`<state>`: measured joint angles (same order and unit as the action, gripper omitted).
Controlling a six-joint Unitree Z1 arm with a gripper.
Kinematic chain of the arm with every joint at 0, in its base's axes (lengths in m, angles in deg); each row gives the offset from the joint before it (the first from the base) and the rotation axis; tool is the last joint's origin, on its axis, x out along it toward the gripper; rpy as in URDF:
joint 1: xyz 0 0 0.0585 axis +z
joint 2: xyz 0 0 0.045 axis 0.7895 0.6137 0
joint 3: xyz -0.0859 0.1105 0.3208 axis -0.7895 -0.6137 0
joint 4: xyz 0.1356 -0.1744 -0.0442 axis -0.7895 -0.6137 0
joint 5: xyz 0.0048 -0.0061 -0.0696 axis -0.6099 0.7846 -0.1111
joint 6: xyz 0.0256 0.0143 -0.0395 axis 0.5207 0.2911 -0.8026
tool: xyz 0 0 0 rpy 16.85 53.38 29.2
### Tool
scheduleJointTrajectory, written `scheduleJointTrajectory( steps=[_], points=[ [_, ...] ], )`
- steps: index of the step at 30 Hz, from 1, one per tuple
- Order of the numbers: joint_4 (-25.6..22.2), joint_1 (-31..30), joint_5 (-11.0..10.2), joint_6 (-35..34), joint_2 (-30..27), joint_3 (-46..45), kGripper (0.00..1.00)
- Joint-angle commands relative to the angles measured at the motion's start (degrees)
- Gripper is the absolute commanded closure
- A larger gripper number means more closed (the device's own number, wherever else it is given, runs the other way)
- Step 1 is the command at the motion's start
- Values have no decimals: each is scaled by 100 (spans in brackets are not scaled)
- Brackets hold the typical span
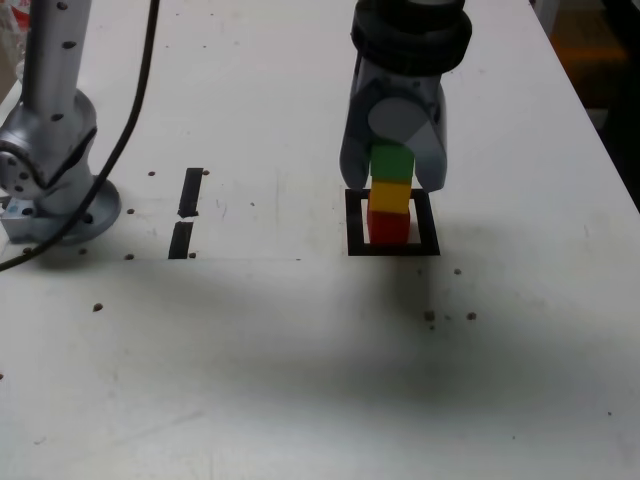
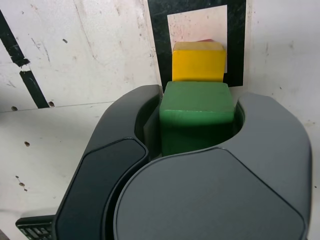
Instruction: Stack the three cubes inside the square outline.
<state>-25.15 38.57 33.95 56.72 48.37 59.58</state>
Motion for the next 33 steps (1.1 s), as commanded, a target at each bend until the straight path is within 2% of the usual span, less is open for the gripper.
scheduleJointTrajectory(
  steps=[1,9,18,21,25,27,29,33],
  points=[
    [24,34,8,17,34,-8,93],
    [120,130,-1,108,91,-58,91],
    [180,197,-20,171,112,-113,84],
    [189,231,16,186,112,-178,76],
    [213,276,97,226,108,-271,51],
    [223,284,113,240,105,-286,42],
    [234,285,114,243,101,-279,37],
    [274,285,110,243,93,-260,35]
  ],
)
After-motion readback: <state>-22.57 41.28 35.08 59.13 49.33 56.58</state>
